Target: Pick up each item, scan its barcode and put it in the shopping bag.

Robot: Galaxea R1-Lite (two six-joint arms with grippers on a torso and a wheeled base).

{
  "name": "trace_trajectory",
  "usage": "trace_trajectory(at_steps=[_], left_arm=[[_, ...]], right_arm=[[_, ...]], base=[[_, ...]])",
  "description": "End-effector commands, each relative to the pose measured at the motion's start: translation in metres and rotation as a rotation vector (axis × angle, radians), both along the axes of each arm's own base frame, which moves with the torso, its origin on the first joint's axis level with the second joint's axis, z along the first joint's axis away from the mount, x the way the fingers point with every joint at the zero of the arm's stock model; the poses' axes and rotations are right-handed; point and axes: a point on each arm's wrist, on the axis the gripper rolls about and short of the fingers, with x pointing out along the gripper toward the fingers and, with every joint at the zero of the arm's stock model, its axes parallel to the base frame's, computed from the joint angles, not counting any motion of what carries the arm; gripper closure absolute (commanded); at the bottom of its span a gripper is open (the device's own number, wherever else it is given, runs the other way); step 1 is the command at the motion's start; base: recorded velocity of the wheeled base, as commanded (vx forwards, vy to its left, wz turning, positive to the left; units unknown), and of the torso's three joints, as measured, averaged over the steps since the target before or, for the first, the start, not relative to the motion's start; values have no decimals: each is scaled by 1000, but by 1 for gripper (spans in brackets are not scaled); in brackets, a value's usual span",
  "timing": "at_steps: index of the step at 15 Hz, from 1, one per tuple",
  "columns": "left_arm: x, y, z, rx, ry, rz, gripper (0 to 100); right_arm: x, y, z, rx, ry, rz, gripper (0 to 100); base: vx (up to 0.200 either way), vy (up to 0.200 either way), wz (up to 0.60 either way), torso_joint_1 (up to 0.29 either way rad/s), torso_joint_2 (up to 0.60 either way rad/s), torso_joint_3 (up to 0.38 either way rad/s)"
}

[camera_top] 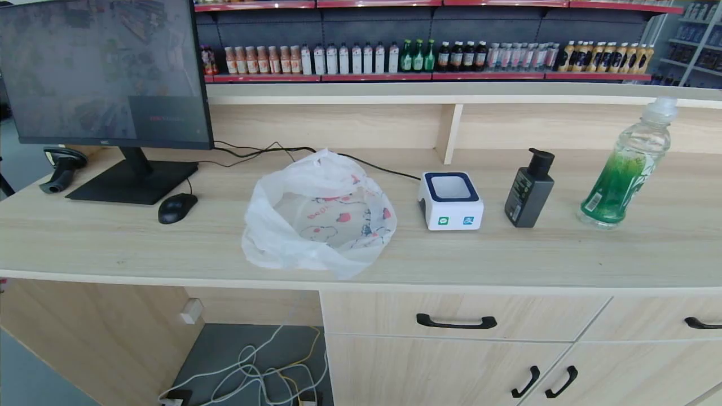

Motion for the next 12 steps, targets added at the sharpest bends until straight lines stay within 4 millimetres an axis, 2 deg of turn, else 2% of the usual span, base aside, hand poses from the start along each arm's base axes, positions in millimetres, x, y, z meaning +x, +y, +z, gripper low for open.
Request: trace_trajectory(at_steps=[1, 3, 5, 6, 7, 9, 12], left_arm=[[0, 0, 0, 1, -1, 1, 0], [0, 0, 0, 2, -1, -1, 0], [0, 0, 0, 2, -1, -1, 0], [0, 0, 0, 2, -1, -1, 0], [0, 0, 0, 2, -1, -1, 0], [0, 0, 0, 2, -1, -1, 0], [0, 0, 0, 2, -1, -1, 0]], right_arm=[[0, 0, 0, 1, 1, 1, 0], [-1, 0, 7, 1, -34, 3, 0], [2, 0, 46, 0, -62, 22, 0], [12, 0, 65, 2, -65, 41, 0], [28, 1, 80, 5, -80, 69, 0], [76, 5, 101, 5, -143, 88, 0], [149, 11, 110, 13, -216, 92, 0]], base=[[0, 0, 0, 0, 0, 0], [0, 0, 0, 0, 0, 0], [0, 0, 0, 0, 0, 0], [0, 0, 0, 0, 0, 0], [0, 0, 0, 0, 0, 0], [0, 0, 0, 0, 0, 0], [0, 0, 0, 0, 0, 0]])
